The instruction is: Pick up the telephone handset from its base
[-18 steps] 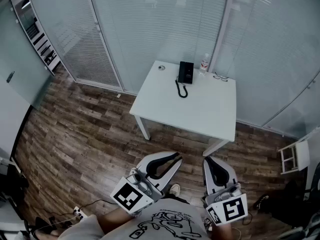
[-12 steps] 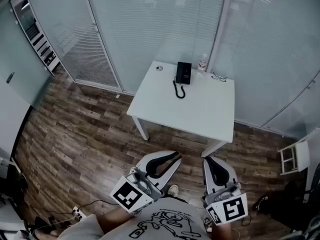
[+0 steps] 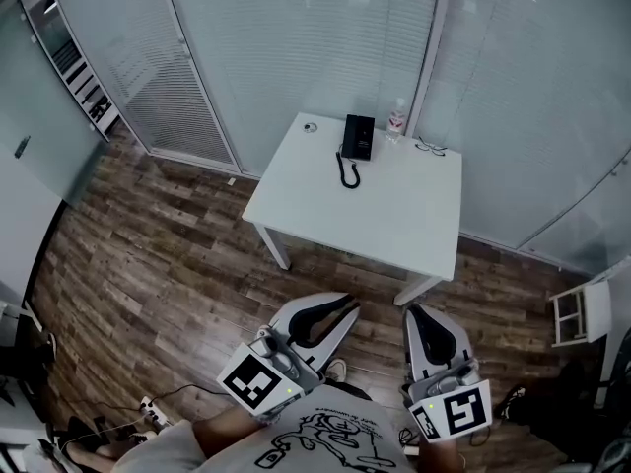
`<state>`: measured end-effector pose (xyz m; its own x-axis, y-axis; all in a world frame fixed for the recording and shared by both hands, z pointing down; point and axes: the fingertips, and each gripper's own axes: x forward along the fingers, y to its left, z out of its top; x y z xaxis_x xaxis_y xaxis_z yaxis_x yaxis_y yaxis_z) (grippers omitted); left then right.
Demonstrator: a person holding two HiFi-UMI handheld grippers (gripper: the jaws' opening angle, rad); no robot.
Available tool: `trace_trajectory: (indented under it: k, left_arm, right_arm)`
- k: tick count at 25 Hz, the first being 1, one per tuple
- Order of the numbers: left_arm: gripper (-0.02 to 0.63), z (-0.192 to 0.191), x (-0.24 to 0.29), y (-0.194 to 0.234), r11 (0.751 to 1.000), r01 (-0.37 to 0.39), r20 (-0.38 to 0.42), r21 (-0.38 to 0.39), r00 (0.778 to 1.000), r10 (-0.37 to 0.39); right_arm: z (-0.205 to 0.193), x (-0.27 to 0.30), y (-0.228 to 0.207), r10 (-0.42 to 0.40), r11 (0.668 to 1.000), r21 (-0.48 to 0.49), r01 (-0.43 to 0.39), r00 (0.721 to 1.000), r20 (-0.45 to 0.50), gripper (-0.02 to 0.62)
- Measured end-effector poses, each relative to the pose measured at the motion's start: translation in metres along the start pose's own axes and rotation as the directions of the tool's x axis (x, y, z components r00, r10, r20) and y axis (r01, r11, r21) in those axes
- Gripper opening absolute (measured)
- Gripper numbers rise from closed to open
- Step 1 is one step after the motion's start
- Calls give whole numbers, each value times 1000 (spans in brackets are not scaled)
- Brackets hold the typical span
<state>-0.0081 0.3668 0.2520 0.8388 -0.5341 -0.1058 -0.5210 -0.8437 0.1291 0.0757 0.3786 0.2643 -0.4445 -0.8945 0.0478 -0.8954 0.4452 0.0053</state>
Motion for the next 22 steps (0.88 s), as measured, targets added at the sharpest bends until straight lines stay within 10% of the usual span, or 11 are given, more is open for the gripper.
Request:
trace_trajectory:
  k: [22]
  left_arm:
    - [34,5,31,99,999,45,7,-13,999,-45]
  right_arm:
    - [4,97,-21,-38,999,-6,38,999,-12,11]
